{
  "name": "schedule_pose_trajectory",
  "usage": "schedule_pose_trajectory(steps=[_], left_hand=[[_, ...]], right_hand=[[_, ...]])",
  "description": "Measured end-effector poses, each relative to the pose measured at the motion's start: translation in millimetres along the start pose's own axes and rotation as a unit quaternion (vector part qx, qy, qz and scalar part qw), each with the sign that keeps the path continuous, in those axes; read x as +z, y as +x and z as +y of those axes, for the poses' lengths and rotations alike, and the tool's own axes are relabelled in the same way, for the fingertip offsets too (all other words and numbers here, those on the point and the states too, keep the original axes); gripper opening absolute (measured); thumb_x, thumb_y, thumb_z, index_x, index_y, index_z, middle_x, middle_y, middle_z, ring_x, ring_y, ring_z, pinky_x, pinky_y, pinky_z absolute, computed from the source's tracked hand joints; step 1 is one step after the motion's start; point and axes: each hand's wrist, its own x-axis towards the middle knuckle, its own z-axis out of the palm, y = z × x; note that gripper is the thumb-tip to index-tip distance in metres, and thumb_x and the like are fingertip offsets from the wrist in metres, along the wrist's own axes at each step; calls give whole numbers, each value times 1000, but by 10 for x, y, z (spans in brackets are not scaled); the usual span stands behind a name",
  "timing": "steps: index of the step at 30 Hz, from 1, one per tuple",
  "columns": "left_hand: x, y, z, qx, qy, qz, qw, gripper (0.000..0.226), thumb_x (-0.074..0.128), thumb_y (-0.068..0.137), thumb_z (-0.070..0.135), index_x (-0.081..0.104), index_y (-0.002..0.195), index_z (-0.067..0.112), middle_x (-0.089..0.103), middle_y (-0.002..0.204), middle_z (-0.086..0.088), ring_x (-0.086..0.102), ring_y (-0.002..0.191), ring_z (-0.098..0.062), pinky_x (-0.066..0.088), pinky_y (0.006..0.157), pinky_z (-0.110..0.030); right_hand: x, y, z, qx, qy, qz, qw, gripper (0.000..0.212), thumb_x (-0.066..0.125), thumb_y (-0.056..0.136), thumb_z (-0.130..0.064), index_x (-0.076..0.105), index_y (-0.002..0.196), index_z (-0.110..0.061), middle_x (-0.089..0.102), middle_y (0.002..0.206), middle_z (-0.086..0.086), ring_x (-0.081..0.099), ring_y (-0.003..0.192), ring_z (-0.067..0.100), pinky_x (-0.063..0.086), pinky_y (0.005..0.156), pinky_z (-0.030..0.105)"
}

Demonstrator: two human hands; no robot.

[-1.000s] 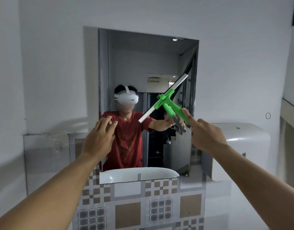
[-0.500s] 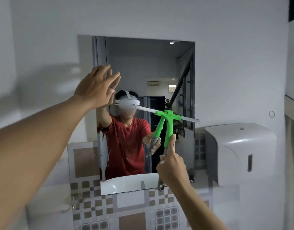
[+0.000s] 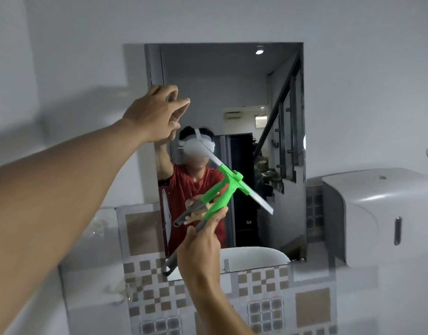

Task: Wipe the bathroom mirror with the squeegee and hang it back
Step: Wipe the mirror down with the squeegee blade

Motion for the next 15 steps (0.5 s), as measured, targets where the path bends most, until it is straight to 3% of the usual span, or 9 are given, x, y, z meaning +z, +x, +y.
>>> schedule_pose_trajectory(steps=[4, 6, 8, 12, 15], left_hand=[[-30, 14, -10, 2, -6, -9, 1000, 65, 66, 90, 37, 43, 150, 28, 37, 152, -8, 33, 137, -36, 49, 97, -57], [-28, 10, -12, -3, -9, -9, 1000, 64, 67, 90, 36, 44, 150, 28, 37, 151, -8, 33, 137, -35, 50, 95, -56], [-14, 6, -3, -6, -15, -7, 1000, 63, 67, 91, 35, 45, 150, 29, 37, 151, -7, 32, 138, -34, 51, 94, -56], [0, 7, -3, -12, -16, -7, 1000, 64, 67, 90, 35, 44, 150, 29, 36, 152, -7, 31, 139, -33, 51, 93, -56], [4, 1, 6, -14, -10, -5, 1000, 63, 65, 91, 33, 42, 150, 29, 34, 153, -6, 31, 139, -33, 52, 91, -57]], right_hand=[[108, 61, -80, -60, -105, -34, 992, 92, 39, 100, -22, -40, 140, -49, 60, 121, 15, 63, 96, 30, 54, 84, 52], [29, 97, -56, -97, -189, -48, 976, 93, 43, 99, -17, -34, 147, -41, 56, 131, 19, 64, 90, 28, 56, 70, 41], [-127, 125, -10, -125, -263, -63, 955, 94, 45, 97, -13, -30, 150, -36, 49, 144, 18, 65, 85, 23, 44, 50, 23], [-539, 153, 68, -157, -423, -95, 887, 102, 48, 87, -4, -25, 153, -32, 48, 144, 17, 49, 53, 13, 32, 41, 23], [-776, 157, 134, -201, -505, -128, 829, 102, 49, 86, -4, -20, 153, -37, 34, 156, 19, 65, 76, 28, 32, 48, 27]])
